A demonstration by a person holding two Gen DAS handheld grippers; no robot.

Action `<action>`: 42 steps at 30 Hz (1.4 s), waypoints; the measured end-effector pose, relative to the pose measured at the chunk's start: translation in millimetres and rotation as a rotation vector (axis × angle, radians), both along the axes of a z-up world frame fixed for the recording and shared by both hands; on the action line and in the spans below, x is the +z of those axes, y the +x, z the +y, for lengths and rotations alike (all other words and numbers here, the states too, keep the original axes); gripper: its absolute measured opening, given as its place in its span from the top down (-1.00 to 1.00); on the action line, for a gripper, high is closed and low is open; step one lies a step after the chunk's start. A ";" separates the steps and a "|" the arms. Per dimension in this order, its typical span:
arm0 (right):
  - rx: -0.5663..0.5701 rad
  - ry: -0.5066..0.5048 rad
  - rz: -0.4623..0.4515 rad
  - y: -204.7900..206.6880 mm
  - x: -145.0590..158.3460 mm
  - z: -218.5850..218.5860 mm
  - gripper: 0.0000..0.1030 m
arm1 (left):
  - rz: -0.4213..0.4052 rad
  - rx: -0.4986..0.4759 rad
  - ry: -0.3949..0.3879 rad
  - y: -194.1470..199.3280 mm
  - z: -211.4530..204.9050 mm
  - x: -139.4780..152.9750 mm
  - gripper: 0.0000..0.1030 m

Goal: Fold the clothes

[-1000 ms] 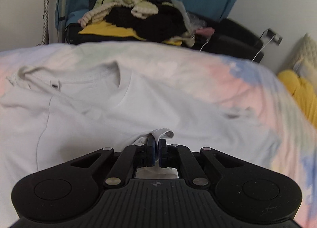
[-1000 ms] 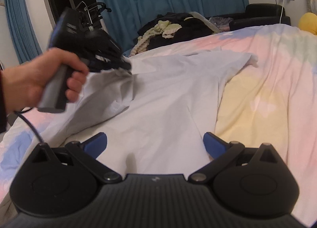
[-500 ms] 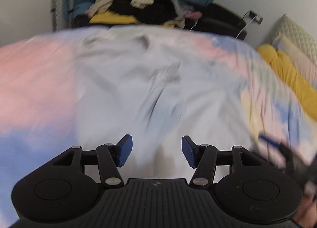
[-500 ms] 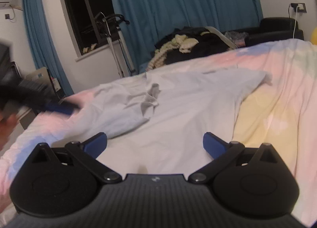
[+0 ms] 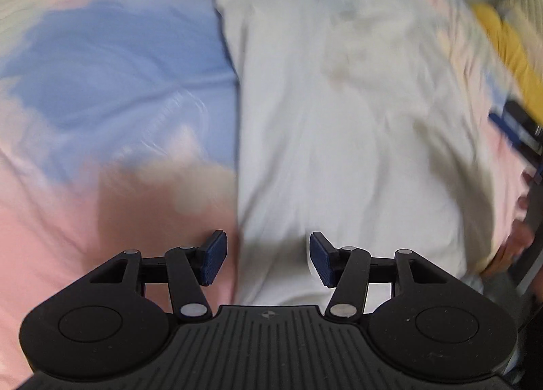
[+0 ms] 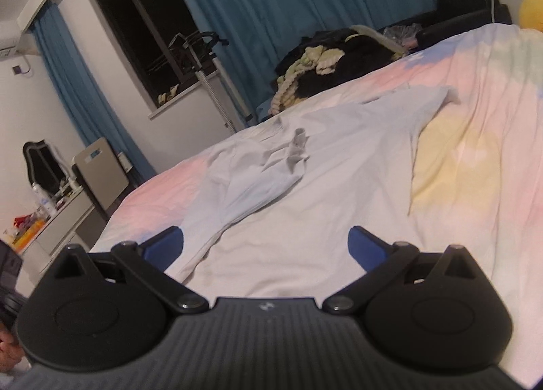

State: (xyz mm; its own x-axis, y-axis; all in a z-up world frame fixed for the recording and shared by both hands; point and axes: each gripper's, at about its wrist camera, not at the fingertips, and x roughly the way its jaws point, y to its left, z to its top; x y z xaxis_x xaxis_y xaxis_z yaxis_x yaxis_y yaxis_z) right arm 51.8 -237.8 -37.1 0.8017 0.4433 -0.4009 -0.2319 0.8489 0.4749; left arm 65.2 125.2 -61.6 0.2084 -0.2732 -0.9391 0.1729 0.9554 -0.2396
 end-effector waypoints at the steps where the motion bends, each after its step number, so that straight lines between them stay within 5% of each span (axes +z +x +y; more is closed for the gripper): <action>1: 0.012 -0.018 -0.003 -2.2 -0.2 3.6 -1.00 | 0.006 -0.028 0.005 -2.2 -8.6 -4.5 0.01; 3: 0.030 -0.045 0.000 -3.6 -3.4 8.8 -1.00 | 0.001 -0.065 0.063 -6.3 -24.7 -3.3 0.73; 4: 0.034 -0.047 0.004 -3.1 -4.9 9.4 -1.00 | -0.003 -0.083 0.102 -8.2 -32.6 -1.0 0.80; 11: 0.023 -0.005 0.013 3.6 -11.5 0.7 -1.00 | -0.096 -0.098 0.176 -26.5 -70.1 61.8 0.84; 15: 0.047 0.031 0.035 7.9 -13.9 0.4 -1.00 | -0.119 -0.084 0.163 -38.4 -96.7 62.0 0.81; 19: 0.070 0.066 0.056 12.2 -16.4 0.1 -1.00 | -0.103 -0.135 0.141 -52.5 -121.4 32.0 0.42; 21: 0.082 0.083 0.066 14.3 -17.6 0.0 -1.00 | -0.101 -0.202 0.134 -62.8 -131.4 23.8 -0.12; 26: 0.217 0.187 0.146 22.5 -23.9 13.9 -1.00 | -0.159 -0.316 0.156 -86.0 -128.5 33.5 -0.25; 30: 0.314 0.258 0.232 46.8 -26.3 42.3 -1.00 | -0.174 -0.343 0.080 -94.6 -95.5 54.0 -0.47; 35: 0.365 0.233 0.294 74.5 -35.1 90.8 -0.95 | -0.186 -0.368 0.014 -93.0 -57.3 66.2 -0.50; 38: 0.363 0.191 0.333 89.3 -48.3 110.4 -0.59 | -0.201 -0.342 0.002 -77.5 -38.8 60.1 -0.50; 42: 0.336 0.180 0.327 102.0 -56.3 119.9 0.36 | -0.151 -0.341 0.003 -44.1 -36.7 30.3 -0.49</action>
